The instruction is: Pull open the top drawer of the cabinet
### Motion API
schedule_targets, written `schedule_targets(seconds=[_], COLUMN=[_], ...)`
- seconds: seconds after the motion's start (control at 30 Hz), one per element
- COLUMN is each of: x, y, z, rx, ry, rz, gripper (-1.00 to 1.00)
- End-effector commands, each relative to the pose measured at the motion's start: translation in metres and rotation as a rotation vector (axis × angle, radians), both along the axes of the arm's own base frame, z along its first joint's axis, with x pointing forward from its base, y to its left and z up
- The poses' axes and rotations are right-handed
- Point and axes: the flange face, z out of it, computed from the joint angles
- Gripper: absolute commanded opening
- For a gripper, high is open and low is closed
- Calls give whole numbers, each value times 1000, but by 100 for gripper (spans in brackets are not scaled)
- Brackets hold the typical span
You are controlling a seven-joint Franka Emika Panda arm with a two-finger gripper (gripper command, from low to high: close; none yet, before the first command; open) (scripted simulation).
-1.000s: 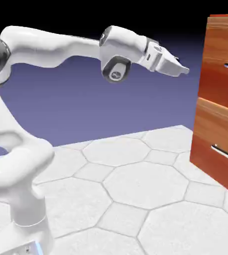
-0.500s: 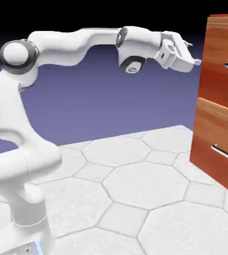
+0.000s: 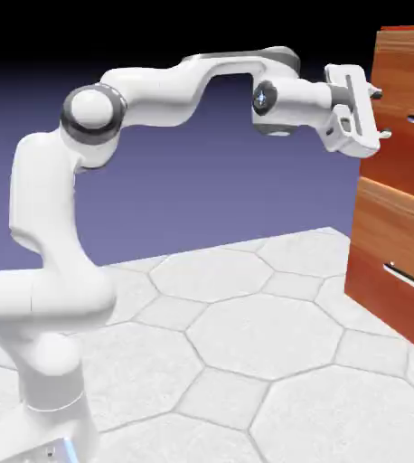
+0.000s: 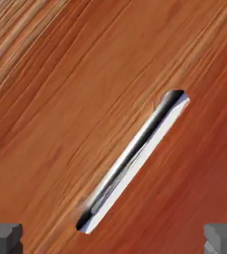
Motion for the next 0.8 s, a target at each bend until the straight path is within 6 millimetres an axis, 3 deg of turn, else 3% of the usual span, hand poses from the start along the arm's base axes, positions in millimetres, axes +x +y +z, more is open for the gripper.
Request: schedule_targets(seconds=[0.0,0.43,0.77], x=[5,61,93], y=[-2,-35,-41], z=[-3,-26,-22], rx=[35,542,563], ry=[-7,-135,-148], rz=[1,4,3], gripper=[0,0,0])
